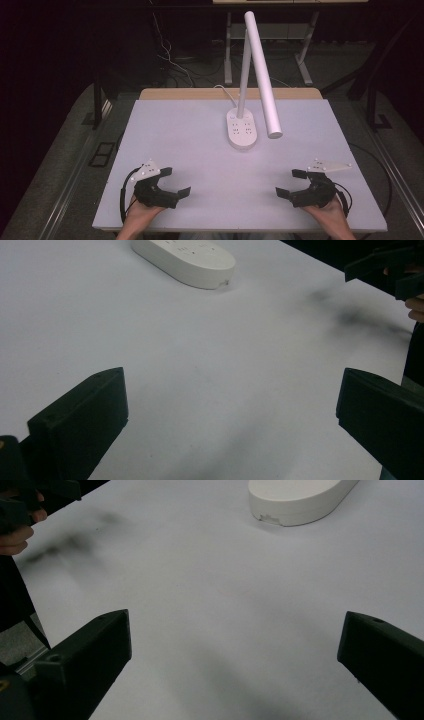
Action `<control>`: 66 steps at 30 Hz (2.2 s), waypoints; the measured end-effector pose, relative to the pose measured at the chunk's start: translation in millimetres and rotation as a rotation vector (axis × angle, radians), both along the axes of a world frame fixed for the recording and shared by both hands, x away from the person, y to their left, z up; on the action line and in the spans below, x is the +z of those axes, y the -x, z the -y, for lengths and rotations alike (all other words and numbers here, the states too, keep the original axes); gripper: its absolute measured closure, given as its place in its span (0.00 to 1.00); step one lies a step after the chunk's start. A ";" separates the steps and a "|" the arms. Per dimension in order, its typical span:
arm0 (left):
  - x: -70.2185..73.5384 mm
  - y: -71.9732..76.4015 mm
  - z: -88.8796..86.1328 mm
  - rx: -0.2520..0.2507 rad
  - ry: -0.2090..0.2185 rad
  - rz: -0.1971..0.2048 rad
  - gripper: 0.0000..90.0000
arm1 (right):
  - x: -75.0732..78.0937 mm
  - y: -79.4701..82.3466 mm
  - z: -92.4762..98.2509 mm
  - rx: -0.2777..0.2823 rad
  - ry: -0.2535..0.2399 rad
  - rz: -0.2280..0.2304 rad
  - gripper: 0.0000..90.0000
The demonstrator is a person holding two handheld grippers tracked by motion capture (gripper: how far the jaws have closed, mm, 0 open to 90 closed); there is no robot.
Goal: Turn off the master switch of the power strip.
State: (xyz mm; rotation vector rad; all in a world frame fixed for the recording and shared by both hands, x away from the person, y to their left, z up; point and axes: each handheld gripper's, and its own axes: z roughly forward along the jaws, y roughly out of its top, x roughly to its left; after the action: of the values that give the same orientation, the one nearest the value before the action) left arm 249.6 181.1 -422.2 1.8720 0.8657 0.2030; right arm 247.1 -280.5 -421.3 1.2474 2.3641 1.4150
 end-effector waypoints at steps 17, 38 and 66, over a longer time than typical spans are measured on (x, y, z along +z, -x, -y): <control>13.4 -13.2 10.3 -0.046 -0.033 -0.005 0.00 | -0.9 0.4 1.6 0.003 0.007 -0.007 0.00; 48.3 -46.2 17.4 -0.083 -0.055 -0.005 0.00 | -0.7 0.8 4.5 -0.002 0.009 -0.007 0.00; 68.4 -88.2 36.7 -0.138 -0.100 -0.012 0.00 | -0.9 1.1 5.2 -0.002 0.018 0.004 0.00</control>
State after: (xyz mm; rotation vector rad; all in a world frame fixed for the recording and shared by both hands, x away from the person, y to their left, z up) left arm 337.7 144.3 -353.9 2.0200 0.7431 0.1520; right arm 245.9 -285.7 -422.1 1.2404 2.3670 1.3907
